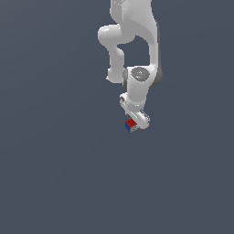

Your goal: Pick up the object and move it to a goal position.

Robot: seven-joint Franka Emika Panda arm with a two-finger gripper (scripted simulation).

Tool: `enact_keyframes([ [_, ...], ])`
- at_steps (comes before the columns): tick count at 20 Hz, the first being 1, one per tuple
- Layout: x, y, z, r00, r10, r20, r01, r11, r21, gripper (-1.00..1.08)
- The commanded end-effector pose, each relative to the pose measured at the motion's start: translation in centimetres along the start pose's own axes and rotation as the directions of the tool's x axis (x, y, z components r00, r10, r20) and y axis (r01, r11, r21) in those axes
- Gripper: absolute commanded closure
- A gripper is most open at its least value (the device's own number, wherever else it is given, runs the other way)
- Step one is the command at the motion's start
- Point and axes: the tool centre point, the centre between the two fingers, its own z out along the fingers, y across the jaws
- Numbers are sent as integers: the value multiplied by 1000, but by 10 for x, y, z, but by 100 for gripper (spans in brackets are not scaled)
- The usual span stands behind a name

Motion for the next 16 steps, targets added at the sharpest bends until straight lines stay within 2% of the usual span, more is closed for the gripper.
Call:
enact_keyframes([
  [1,0,0,6,1000,1,0,-1,1000,-1,-92],
  [8,0,1,37,1000,4,0,-4,1000,-1,-92],
  [14,0,1,46,1000,4,0,-4,1000,-1,-92],
  [15,0,1,46,1000,4,0,-4,1000,-1,108],
  [16,0,1,46,1000,4,0,-4,1000,-1,108],
])
